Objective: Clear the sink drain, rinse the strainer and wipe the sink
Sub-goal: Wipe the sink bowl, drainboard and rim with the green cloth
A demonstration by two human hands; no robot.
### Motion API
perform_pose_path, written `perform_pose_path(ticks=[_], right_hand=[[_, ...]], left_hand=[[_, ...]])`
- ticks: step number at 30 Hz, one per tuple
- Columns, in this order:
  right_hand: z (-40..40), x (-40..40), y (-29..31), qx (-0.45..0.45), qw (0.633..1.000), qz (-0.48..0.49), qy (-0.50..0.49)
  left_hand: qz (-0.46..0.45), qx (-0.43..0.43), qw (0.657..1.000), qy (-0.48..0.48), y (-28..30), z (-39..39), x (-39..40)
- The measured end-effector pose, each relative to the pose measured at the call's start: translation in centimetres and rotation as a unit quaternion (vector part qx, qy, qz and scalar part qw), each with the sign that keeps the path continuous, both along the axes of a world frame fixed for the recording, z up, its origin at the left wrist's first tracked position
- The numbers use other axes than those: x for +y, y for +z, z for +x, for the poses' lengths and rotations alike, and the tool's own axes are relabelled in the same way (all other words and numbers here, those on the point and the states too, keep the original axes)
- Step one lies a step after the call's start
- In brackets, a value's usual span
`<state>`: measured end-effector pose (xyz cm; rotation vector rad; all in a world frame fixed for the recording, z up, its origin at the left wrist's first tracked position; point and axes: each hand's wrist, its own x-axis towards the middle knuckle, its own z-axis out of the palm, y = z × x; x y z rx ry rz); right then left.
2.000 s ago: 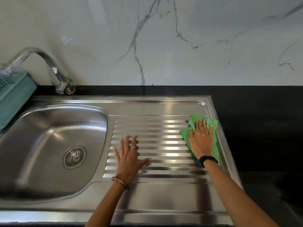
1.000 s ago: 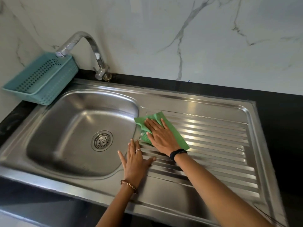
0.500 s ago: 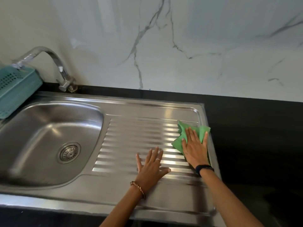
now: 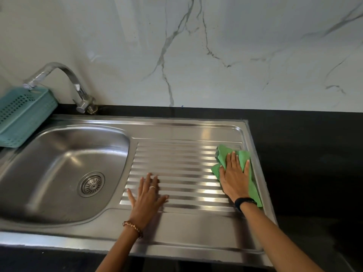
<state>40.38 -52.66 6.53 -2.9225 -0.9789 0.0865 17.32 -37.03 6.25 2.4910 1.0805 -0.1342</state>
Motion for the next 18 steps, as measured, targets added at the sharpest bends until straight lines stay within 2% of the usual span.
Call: perform_pose_path(ticks=[6, 10, 13, 18], right_hand=[[-6.4, 6.1, -0.3, 0.022, 0.989, 0.048, 0.137], [-10.3, 13.4, 0.0, 0.044, 0.969, 0.057, 0.237], [-12.6, 18.6, 0.3, 0.063, 0.949, 0.071, 0.301], [-15.4, 22.5, -0.1, 0.043, 0.921, 0.024, 0.386]], left_hand=[[-0.043, -0.019, 0.993, 0.107, 0.3, -3.1, 3.4], [-0.053, -0.070, 0.985, 0.147, 0.4, -4.6, 4.1], [-0.112, -0.131, 0.973, 0.156, 0.8, -5.1, 4.6], [-0.157, -0.145, 0.956, 0.201, 1.3, -7.1, 6.1]])
